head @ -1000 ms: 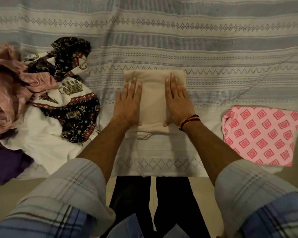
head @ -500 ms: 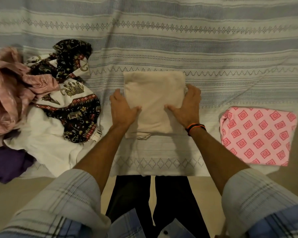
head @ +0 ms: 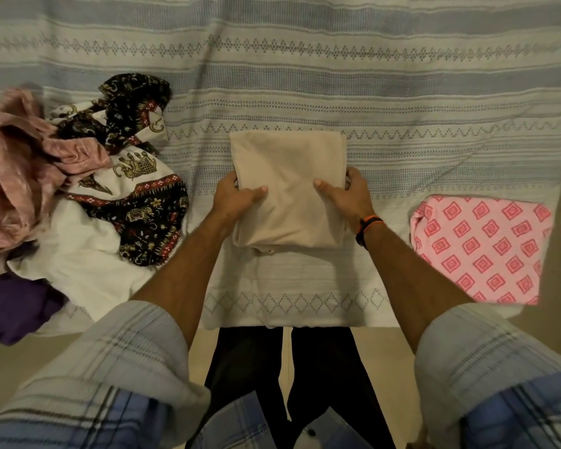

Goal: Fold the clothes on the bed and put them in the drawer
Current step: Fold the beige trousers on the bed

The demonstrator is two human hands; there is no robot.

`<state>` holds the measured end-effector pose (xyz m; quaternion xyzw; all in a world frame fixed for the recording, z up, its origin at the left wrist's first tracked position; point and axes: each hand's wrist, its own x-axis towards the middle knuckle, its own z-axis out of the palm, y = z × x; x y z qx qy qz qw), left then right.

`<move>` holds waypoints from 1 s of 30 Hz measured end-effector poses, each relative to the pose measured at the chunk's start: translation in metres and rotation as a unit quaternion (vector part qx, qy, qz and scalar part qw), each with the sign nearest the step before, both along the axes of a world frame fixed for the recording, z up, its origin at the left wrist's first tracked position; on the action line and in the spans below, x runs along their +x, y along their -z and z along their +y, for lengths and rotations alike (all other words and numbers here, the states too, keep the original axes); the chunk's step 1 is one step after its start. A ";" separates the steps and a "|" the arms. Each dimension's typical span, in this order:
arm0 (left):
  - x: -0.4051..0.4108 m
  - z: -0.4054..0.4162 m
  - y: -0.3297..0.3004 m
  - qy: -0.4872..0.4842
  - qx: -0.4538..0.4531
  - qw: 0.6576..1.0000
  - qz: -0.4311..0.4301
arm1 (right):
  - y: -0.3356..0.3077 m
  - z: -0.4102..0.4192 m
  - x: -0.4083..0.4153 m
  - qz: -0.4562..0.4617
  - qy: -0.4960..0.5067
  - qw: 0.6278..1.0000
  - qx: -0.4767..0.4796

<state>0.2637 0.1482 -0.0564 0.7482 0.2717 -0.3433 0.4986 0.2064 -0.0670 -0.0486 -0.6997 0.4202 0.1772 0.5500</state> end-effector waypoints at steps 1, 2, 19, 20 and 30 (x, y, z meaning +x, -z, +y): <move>0.000 0.000 -0.003 -0.002 -0.004 1.000 -0.002 | -0.004 0.001 -0.001 -0.003 -0.001 1.000 -0.004; 0.000 -0.001 -0.010 -0.002 -0.007 1.000 -0.005 | -0.010 0.001 -0.001 -0.007 0.000 1.000 -0.007; 0.007 -0.133 -0.078 0.016 -0.073 0.997 -0.031 | -0.073 -0.124 -0.008 -0.087 0.064 0.993 -0.038; 0.008 -0.149 -0.076 0.016 -0.073 0.997 -0.032 | -0.072 -0.140 -0.008 -0.091 0.063 0.993 -0.039; 0.013 -0.327 -0.044 0.007 -0.093 0.996 -0.014 | -0.044 -0.319 -0.006 -0.091 0.062 0.991 -0.074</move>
